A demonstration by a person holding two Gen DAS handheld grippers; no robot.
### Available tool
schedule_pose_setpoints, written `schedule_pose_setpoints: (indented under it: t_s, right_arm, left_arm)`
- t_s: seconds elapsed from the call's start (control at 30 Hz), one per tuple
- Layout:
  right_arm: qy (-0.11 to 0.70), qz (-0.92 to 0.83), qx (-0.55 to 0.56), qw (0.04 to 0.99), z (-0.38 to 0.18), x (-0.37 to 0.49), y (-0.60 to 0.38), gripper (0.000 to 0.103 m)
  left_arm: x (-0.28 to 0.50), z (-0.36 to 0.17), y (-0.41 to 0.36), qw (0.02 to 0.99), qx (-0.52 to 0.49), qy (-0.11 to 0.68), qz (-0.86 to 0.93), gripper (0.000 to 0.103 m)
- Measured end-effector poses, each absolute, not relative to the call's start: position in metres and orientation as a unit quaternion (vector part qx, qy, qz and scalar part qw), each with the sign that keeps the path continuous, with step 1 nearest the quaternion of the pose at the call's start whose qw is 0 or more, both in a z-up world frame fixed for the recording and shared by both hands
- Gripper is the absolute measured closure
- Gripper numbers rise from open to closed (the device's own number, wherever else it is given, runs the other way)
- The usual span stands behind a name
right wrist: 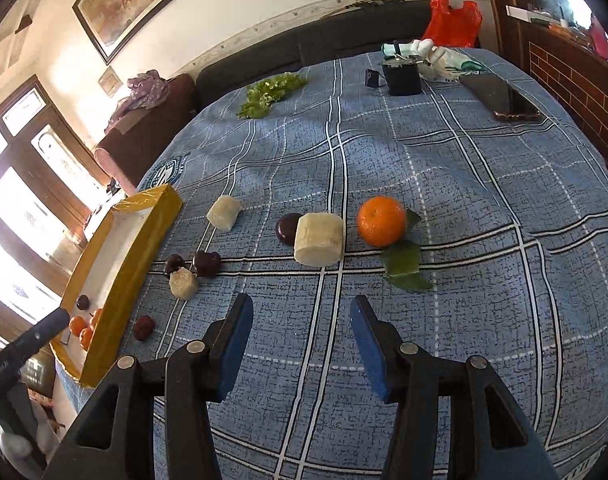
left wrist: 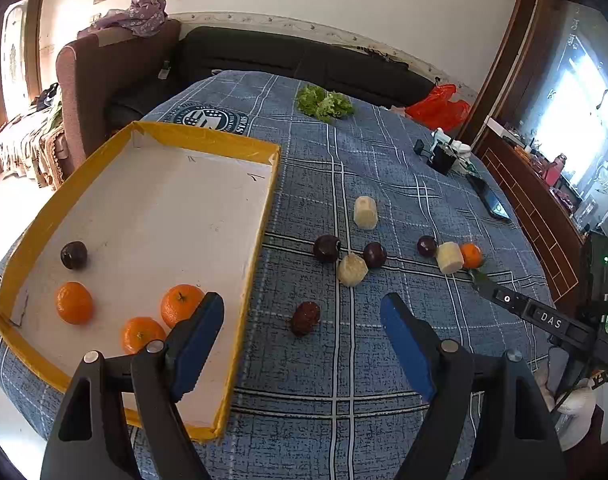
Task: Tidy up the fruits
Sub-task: 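Reach the left gripper to a red date while the right gripper closes on a dark plum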
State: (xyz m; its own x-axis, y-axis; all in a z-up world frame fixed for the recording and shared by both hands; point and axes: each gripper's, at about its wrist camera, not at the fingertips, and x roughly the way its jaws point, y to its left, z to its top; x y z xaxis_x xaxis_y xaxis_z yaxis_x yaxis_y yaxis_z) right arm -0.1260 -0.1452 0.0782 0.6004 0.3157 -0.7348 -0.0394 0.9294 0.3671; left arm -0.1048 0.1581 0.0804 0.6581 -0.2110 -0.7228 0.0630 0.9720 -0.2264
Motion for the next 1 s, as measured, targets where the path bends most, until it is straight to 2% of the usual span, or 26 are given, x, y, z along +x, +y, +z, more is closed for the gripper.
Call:
schedule_pose_setpoints:
  t_s: [0.27,0.4,0.77,0.87,0.93,1.0]
  right_arm:
    - [0.449,0.162,0.137,0.868,0.068,-0.091,-0.093,0.048]
    - [0.458,0.169,0.134,0.862,0.061,-0.064,-0.069,0.048]
    - [0.471,0.167,0.110,0.859,0.042,-0.034,-0.039,0.048]
    - [0.462,0.164,0.098,0.866,0.041,-0.036,-0.036,0.055]
    - [0.456,0.177,0.105,0.866,0.039,-0.038,-0.037,0.064]
    - [0.454,0.185,0.111,0.865,0.038,-0.039,-0.037,0.066]
  left_arm:
    - [-0.113,0.064,0.131,0.910,-0.025,0.396,-0.118,0.024]
    - [-0.107,0.059,0.131,0.905,-0.022,0.403,-0.134,0.042]
    - [-0.094,0.047,0.127,0.894,-0.013,0.417,-0.164,0.042]
    - [-0.089,0.044,0.123,0.891,-0.010,0.422,-0.169,0.042]
    - [-0.087,0.041,0.122,0.889,-0.009,0.424,-0.170,0.045]
    - [-0.083,0.036,0.122,0.887,-0.008,0.432,-0.165,0.047]
